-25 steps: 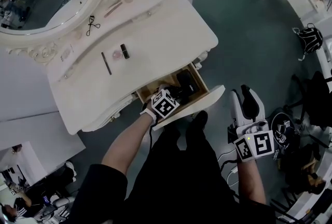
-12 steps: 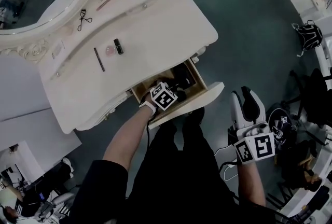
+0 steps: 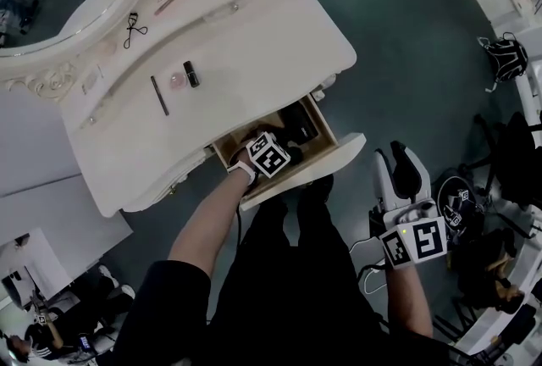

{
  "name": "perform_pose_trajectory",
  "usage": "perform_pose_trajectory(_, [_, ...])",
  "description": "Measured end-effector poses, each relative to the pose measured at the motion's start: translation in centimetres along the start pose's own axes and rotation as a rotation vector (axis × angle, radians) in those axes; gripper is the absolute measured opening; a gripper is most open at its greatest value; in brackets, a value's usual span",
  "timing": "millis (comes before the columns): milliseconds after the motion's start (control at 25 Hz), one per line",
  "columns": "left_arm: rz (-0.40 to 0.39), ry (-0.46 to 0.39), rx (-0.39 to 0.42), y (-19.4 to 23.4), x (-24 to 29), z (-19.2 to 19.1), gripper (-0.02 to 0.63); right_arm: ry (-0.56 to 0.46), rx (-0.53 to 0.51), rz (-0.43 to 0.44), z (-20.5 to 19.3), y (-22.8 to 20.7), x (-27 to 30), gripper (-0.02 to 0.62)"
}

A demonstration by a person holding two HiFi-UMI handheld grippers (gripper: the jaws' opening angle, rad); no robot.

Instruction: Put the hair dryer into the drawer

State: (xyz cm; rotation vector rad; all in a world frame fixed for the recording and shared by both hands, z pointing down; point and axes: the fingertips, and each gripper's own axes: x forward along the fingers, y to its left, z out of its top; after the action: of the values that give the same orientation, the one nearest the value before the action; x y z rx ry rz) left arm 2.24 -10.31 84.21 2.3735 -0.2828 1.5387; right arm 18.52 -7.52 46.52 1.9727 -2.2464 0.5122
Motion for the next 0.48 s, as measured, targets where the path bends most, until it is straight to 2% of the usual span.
perform_pose_trajectory(120, [0.024, -0.007, -0.016, 0.3, 0.0, 0.0, 0.28, -0.006, -0.001, 0.004, 0.2, 0.0, 0.1, 0.144])
perform_pose_trajectory(280, [0.038, -0.034, -0.051, 0.6, -1.1, 0.4, 0.34, -0.013, 0.0, 0.013, 0.2, 0.2, 0.3, 0.144])
perform_pose_trajectory(480, [0.061, -0.108, -0.065, 0.7, -4.9, 1.3, 0.345, -0.028, -0.004, 0.025, 0.8, 0.8, 0.5, 0.144])
